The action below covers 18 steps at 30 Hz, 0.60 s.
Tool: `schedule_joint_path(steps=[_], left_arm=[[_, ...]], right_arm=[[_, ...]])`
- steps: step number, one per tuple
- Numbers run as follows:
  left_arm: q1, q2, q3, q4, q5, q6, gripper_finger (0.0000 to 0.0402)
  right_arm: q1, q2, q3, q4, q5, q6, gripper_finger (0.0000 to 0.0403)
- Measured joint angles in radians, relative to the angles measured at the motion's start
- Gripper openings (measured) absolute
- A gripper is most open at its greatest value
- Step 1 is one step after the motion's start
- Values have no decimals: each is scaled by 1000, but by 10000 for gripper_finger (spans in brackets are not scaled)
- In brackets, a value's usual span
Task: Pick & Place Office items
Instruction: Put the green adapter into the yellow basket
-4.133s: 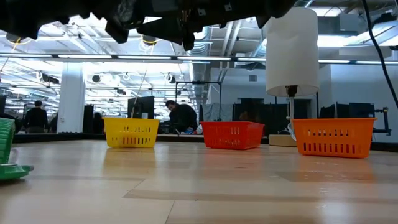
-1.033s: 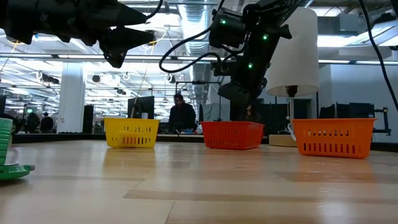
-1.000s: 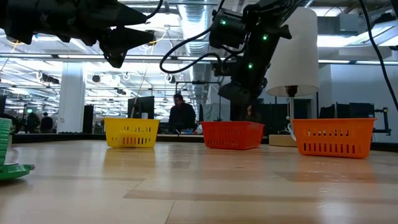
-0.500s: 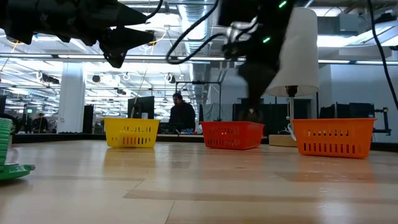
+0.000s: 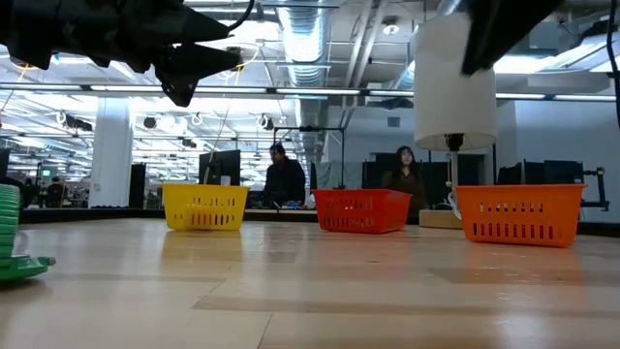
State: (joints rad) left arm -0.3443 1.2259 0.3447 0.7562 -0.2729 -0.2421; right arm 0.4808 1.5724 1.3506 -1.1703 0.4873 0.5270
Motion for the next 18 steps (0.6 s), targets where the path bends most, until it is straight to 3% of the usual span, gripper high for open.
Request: schedule_joint_path(steps=[5,13,18], left_arm=[[0,0,0,8,0,1,170],[0,0,0,14,0,0,170],[0,0,0,32,0,-1,170]], right_arm=[[151,-58,-5,20,-61,-3,207],[350,-186,-275,414,-411,-158,207],[351,-283,-453,588,-406,-161,207]])
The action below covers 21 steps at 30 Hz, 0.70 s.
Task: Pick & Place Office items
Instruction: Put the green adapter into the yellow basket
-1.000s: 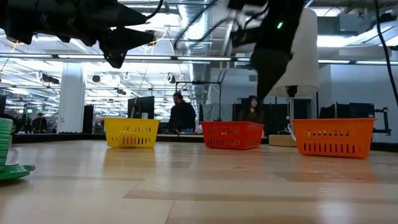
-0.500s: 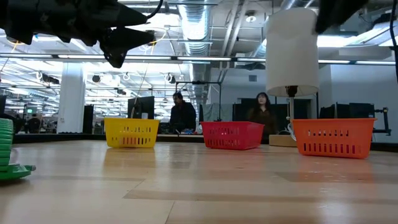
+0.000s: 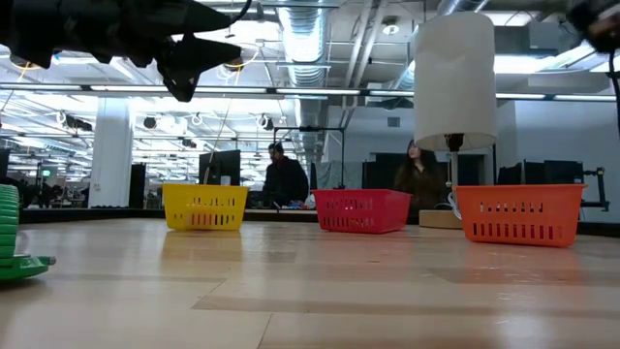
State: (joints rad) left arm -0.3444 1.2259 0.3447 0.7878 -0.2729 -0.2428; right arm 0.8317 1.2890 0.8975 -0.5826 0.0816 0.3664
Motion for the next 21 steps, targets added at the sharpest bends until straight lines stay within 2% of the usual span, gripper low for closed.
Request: schedule_joint_path(steps=[4,10,21], left_arm=[[0,0,0,30,0,0,170],[0,0,0,48,0,0,170],[0,0,0,62,0,-1,170]], right_arm=[[-27,-33,-109,108,-14,-27,207],[-67,-9,-227,262,-57,-69,207],[-160,129,-282,362,-60,-90,207]])
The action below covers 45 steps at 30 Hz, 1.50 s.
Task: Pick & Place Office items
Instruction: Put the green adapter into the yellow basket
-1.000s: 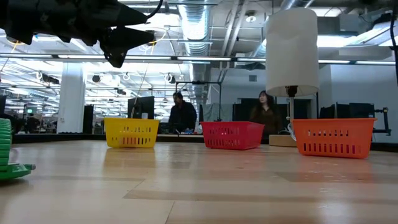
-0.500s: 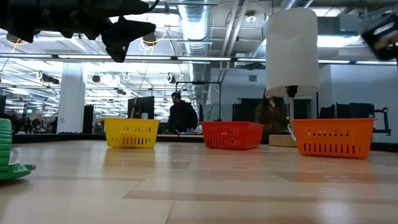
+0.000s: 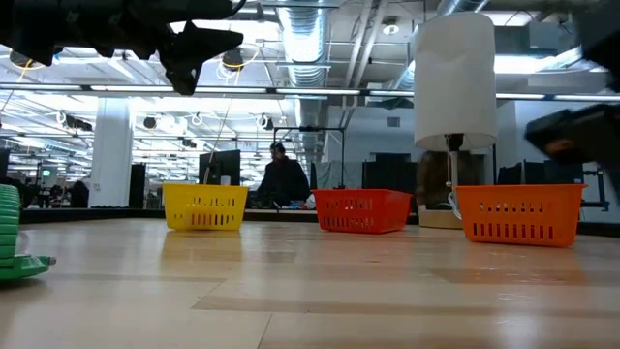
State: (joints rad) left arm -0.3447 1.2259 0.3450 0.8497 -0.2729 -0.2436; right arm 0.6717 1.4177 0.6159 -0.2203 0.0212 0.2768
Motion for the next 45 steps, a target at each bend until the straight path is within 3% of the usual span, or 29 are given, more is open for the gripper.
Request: schedule_joint_path(steps=[8,25,33,45], left_arm=[[0,0,0,6,0,0,170],[0,0,0,8,0,0,170],[0,0,0,8,0,0,170],[0,0,0,7,0,0,170]], right_arm=[[-28,52,0,38,-133,1,207],[-29,59,2,36,-133,99,207],[23,59,2,19,-144,143,207],[48,60,2,15,-73,143,207]])
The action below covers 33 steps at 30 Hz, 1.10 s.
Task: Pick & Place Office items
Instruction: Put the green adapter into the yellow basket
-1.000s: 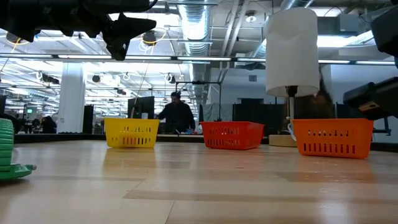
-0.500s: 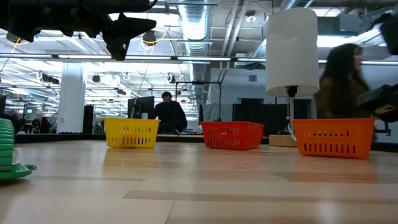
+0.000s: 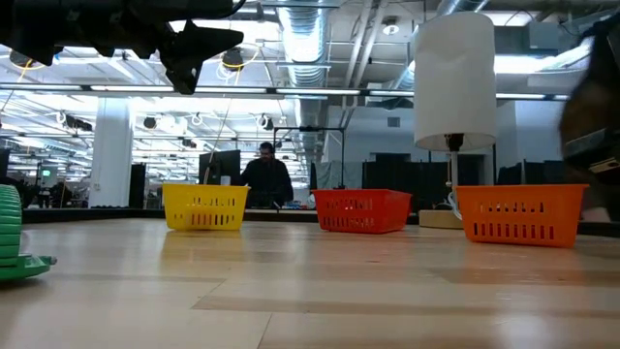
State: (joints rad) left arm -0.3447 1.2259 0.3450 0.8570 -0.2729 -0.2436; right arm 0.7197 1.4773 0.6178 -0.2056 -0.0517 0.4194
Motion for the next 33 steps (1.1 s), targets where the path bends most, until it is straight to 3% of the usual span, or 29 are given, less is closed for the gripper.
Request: schedule_joint_path(steps=[33], left_arm=[[0,0,0,-2,0,0,170]], right_arm=[[1,88,5,-38,38,71,202]])
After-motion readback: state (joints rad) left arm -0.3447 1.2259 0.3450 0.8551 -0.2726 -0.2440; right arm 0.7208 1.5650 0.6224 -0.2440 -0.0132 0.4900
